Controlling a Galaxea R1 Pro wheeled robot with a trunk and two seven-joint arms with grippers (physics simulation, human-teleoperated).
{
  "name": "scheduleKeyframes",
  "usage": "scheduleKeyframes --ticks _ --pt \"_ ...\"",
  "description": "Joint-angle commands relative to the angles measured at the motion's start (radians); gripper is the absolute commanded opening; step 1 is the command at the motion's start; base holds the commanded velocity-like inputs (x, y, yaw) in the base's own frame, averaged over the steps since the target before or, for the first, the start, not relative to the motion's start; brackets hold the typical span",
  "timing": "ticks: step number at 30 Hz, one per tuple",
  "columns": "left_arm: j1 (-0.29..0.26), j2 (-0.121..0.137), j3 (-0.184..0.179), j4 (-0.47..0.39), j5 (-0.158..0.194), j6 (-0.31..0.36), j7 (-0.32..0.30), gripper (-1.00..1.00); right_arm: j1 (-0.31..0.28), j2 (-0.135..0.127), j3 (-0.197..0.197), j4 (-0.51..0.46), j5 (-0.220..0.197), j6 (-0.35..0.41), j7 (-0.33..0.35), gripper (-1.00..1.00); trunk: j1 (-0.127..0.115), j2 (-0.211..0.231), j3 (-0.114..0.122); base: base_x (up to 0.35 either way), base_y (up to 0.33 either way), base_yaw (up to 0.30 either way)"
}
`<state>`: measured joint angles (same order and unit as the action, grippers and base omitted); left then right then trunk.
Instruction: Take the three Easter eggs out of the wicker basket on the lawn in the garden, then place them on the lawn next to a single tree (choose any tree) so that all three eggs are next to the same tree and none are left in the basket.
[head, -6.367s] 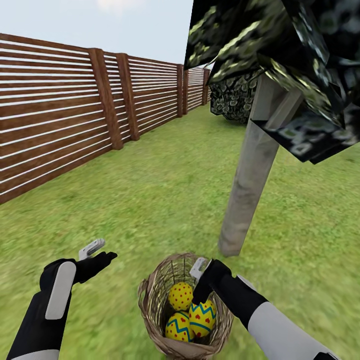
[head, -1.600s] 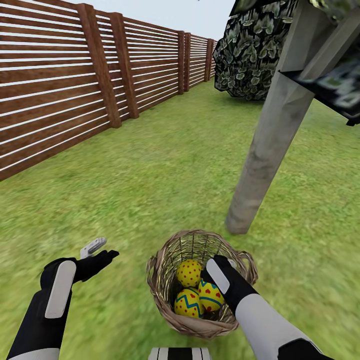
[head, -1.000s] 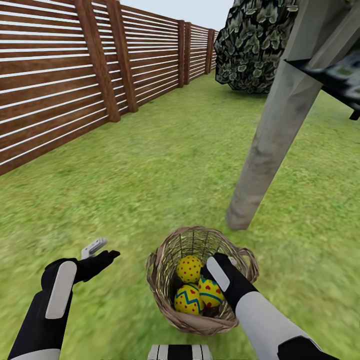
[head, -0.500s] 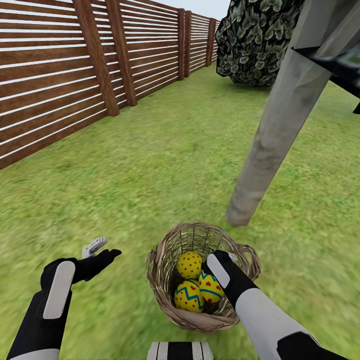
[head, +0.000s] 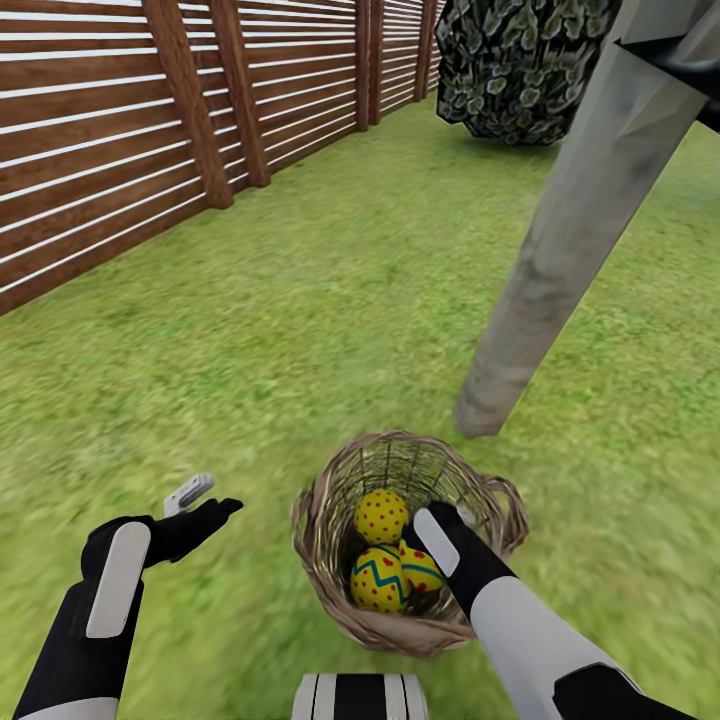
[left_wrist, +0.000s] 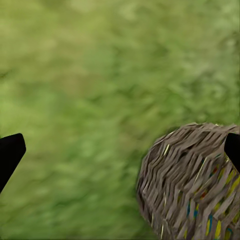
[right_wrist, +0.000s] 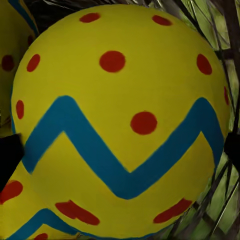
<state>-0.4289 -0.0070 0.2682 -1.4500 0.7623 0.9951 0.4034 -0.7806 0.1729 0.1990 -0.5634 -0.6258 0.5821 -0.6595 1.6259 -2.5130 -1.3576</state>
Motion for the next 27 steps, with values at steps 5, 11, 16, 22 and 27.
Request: scheduleKeyframes --ticks 5,11,16,22,27 --pt "-0.001 -0.001 0.002 -0.001 0.011 0.004 0.009 1.0 0.0 -0.001 0.005 -0.001 -0.003 0.007 -0.009 1.0 0.002 -0.001 -0.02 0.0 0.0 0.0" --pt "-0.001 -0.001 0.002 -0.001 0.011 0.004 0.009 1.0 0.0 -0.002 0.004 -0.001 -0.016 0.008 -0.009 -1.0 0.003 -0.002 -0.024 0.0 0.0 0.0" --pt "-0.001 -0.003 0.002 -0.001 0.011 0.004 0.009 1.0 0.0 -0.003 0.003 -0.001 -0.017 0.008 -0.009 -1.0 0.002 -0.001 -0.02 0.0 0.0 0.0" --pt "-0.001 -0.004 0.002 -0.001 0.011 0.004 0.009 1.0 0.0 -0.003 0.003 -0.001 -0.017 0.008 -0.009 -1.0 0.001 -0.001 -0.009 0.0 0.0 0.0" --pt "-0.001 -0.005 0.002 -0.001 0.011 0.005 0.009 1.0 0.0 -0.003 0.003 -0.001 -0.017 0.008 -0.009 -1.0 -0.001 0.0 0.003 0.0 0.0 0.0"
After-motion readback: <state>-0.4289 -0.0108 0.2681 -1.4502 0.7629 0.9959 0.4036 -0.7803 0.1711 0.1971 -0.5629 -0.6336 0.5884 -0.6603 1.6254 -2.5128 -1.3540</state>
